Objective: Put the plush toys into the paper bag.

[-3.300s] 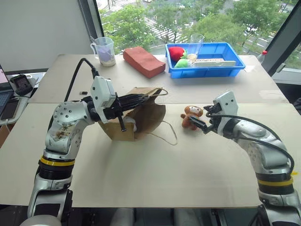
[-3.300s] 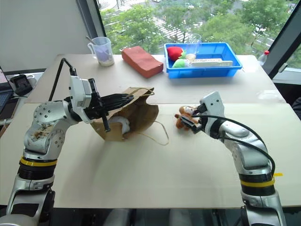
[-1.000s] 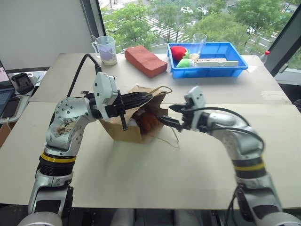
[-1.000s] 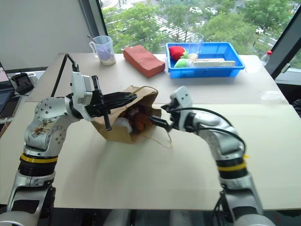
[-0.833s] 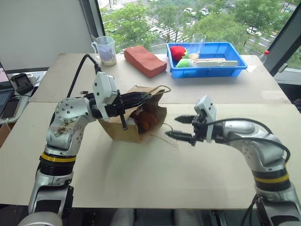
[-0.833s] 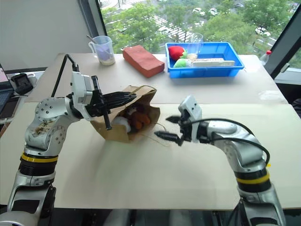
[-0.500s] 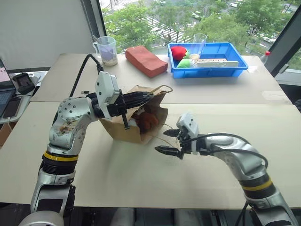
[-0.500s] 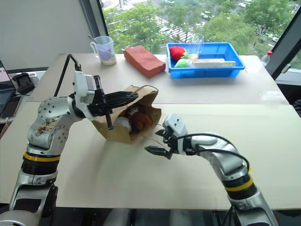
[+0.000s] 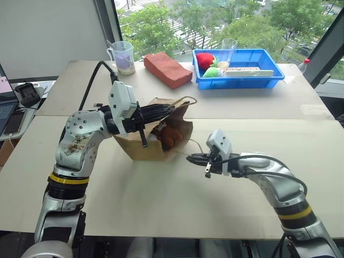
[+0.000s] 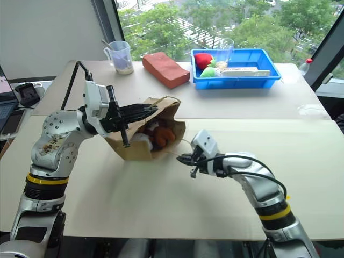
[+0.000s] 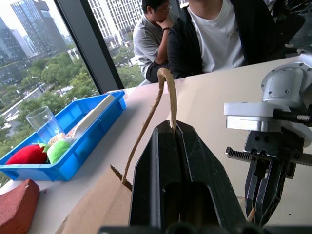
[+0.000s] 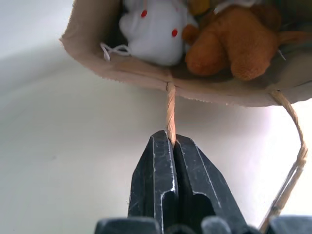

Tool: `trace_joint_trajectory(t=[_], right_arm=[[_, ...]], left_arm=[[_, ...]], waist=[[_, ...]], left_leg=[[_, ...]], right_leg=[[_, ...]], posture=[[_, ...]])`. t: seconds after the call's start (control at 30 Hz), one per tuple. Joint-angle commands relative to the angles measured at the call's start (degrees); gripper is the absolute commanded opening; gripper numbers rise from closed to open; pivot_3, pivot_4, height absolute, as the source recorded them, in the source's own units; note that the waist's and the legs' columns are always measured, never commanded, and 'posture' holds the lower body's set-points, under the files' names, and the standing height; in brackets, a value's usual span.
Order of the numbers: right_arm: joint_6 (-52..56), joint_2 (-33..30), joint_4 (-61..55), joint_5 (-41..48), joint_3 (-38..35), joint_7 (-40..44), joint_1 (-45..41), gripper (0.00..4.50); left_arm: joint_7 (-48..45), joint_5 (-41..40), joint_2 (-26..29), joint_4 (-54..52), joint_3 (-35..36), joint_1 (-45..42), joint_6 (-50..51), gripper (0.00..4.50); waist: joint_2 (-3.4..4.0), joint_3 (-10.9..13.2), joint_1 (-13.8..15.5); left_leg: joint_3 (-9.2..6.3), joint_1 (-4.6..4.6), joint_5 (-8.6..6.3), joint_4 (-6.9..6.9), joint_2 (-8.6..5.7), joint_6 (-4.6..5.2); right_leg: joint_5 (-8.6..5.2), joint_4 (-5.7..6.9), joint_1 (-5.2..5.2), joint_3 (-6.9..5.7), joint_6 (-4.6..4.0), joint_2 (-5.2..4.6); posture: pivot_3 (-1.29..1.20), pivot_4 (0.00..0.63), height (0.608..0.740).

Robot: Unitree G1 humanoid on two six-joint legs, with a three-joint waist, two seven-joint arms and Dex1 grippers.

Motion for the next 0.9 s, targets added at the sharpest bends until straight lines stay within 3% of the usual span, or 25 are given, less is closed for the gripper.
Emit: trace_joint_trajectory(t=[0.03,0.23,0.37,0.5,0.73,0.9], right_arm=[[5.06,-2.02,-9.05,7.25,-6.81,-0.43,-0.97,0.07],[16.71,-2.91,-16.38,20.5,-16.67,-9.22,-11.01,0.07],[19.16,-4.6,-17.6,22.42,-16.92,-13.19,-17.9,0.07],[20.4,-5.46,-19.15,22.43,-14.41,-15.48,-19.2,0.07],[18.59,-2.2,-17.07,15.25,-4.69,-21.09,-16.35,0.07],[15.37,-1.9,-12.91,9.23,-0.46,-20.31,-16.97,0.07]], left_arm=[[1.86,-0.92,-1.13,2.37,2.09,-4.55,0.02,0.0],[-0.1,1.34,-4.7,20.02,1.72,-16.46,-4.52,0.0],[-2.92,5.88,-9.22,38.8,0.57,-26.3,-15.32,0.0],[-6.12,6.73,-12.96,48.26,0.77,-31.27,-19.54,0.0],[-13.75,7.37,-11.65,47.04,-0.79,-27.53,-16.32,0.0],[-16.44,5.57,-8.58,37.29,-0.85,-21.84,-8.03,0.0]], waist=[[-0.01,0.01,0.26],[-0.03,0.02,0.61],[-0.03,0.02,1.17],[-0.03,0.02,1.14],[-0.03,0.02,-0.7],[-0.03,0.02,-1.19]], left_leg=[[0.0,-0.02,0.0,0.0,-0.01,-0.01],[-0.01,0.0,0.01,0.05,-0.02,-0.02],[-0.02,0.0,0.0,0.04,-0.02,0.0],[-0.02,-0.13,-0.04,0.05,-0.03,0.06],[-0.02,-0.25,-0.03,0.04,-0.03,0.05],[-0.03,-0.21,-0.06,0.04,-0.02,0.11]], right_leg=[[0.0,0.02,0.0,0.0,0.0,0.0],[0.0,0.01,0.07,-0.01,0.0,0.0],[0.0,-0.02,0.09,-0.05,0.0,0.01],[0.0,-0.21,0.07,-0.09,0.0,0.0],[0.0,-0.27,-0.06,-0.08,0.01,0.0],[0.0,-0.01,-0.13,-0.05,0.01,0.0]], posture=[[0.0,0.15,0.74],[0.0,0.15,0.74],[0.0,0.15,0.74],[0.0,0.15,0.74],[0.0,0.15,0.74],[0.0,0.15,0.74]])
